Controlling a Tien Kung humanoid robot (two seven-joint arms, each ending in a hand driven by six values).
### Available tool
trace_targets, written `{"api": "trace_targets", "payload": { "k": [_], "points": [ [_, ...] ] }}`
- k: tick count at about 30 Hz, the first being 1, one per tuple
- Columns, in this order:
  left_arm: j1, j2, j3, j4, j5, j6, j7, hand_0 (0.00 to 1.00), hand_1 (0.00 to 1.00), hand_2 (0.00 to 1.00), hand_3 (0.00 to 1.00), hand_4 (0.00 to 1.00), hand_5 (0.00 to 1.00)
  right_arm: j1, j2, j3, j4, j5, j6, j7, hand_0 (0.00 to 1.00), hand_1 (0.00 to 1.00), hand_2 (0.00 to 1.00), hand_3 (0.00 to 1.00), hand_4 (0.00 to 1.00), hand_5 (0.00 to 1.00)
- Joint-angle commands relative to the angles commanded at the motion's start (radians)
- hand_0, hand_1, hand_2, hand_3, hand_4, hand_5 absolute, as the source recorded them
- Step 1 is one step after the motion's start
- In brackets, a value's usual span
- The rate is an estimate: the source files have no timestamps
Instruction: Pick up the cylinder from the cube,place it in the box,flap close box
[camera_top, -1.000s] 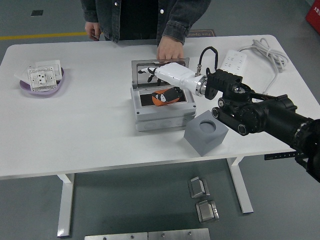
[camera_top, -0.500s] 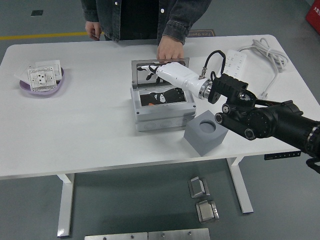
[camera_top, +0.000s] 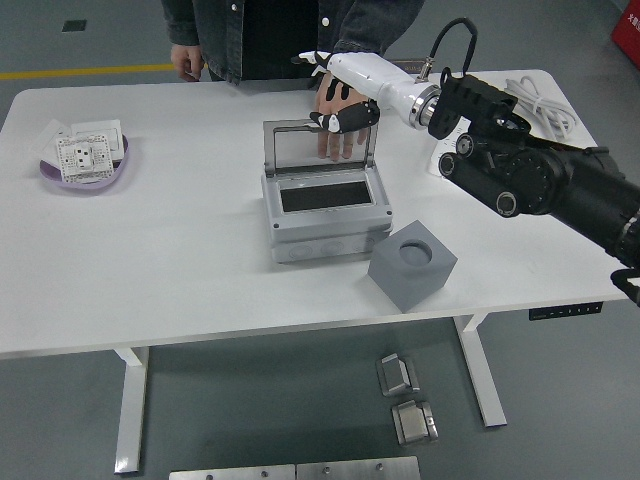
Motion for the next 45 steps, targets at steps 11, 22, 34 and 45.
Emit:
{"api": "trace_targets", "payload": {
  "k": [11, 22, 34, 45],
  "points": [
    [-0.022, 0.011, 0.019, -0.001, -0.014, 0.0, -0.006, 0.711, 0.742, 0.572, 0.749, 0.503, 0.172, 0.0, 0.033, -0.131, -0.12, 0.143, 0.021, 0.017, 0.837, 0.759, 0.808, 0.941, 0.791, 0.414],
    [-0.021, 0.007, 0.02, -0.001, -0.014, 0.001, -0.008, 0.71, 0.741, 0.572, 0.747, 0.503, 0.17, -0.029, 0.057, -0.128, -0.092, 0.113, 0.019, 0.02, 0.846, 0.761, 0.8, 0.931, 0.8, 0.43],
    [-0.007, 0.0, 0.02, 0.002, -0.019, 0.003, -0.012, 0.71, 0.741, 0.572, 0.745, 0.502, 0.171, -0.081, 0.008, -0.104, 0.048, 0.015, -0.016, 0.023, 0.848, 0.759, 0.797, 0.935, 0.798, 0.43],
    [0.009, -0.006, 0.026, 0.004, -0.036, 0.005, -0.017, 0.71, 0.74, 0.571, 0.745, 0.502, 0.172, -0.146, -0.076, -0.038, 0.253, -0.116, -0.023, -0.007, 0.847, 0.758, 0.795, 0.935, 0.795, 0.427]
  ]
}}
